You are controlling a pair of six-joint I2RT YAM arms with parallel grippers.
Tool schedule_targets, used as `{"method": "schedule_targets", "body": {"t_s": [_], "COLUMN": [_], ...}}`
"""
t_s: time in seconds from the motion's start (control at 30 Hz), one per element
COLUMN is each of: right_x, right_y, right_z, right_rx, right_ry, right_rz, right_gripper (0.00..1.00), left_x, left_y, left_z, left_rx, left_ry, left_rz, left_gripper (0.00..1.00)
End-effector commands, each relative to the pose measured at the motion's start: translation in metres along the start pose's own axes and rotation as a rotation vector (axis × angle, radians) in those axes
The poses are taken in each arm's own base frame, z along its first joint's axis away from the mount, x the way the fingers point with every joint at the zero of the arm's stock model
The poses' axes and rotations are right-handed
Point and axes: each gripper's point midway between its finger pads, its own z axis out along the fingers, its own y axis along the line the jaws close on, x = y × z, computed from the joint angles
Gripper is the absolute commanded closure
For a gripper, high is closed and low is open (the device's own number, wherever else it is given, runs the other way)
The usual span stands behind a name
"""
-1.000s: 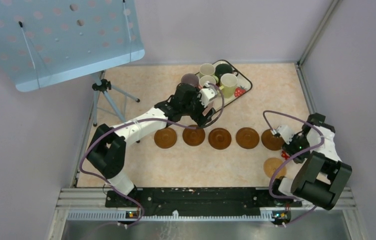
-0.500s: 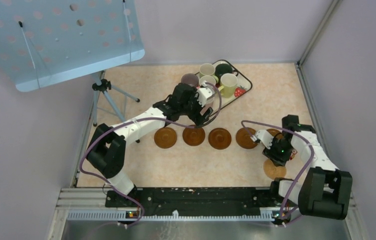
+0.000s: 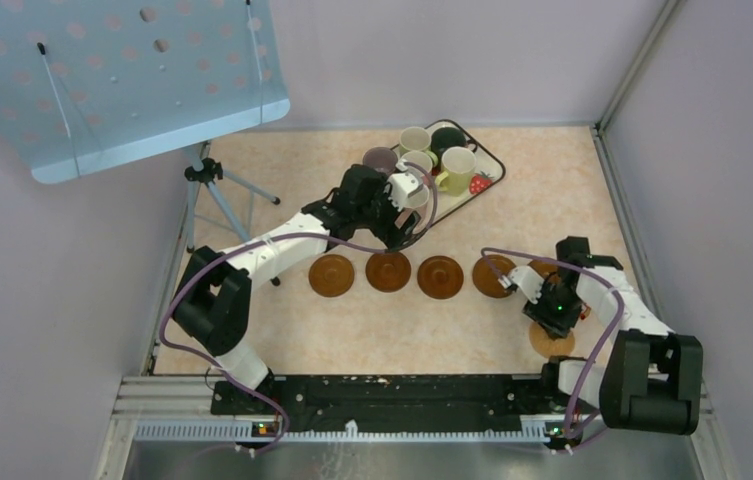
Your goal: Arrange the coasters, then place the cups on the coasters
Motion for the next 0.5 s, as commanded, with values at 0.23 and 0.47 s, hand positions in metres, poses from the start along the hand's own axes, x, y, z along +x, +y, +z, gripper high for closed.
{"method": "schedule_targets", "body": {"t_s": [0.23,0.47], "right_x": [0.058,0.060], "right_y": [-0.057,-0.104], "right_z": [-0.003,-0.007], "right_rx": [0.138,0.222], "right_ry": [0.126,0.124], "right_rz": [0.106,0.213], "right_gripper": [0.61,0.61], "left_x": [-0.020,-0.016], "left_y": [0.009,0.010], "left_z": [-0.005,-0.004], "left_rx": [-0.003,-0.004], "left_ry": [-0.051,-0.042], "left_rz": [0.005,-0.001], "left_gripper": [0.05,0.04]}}
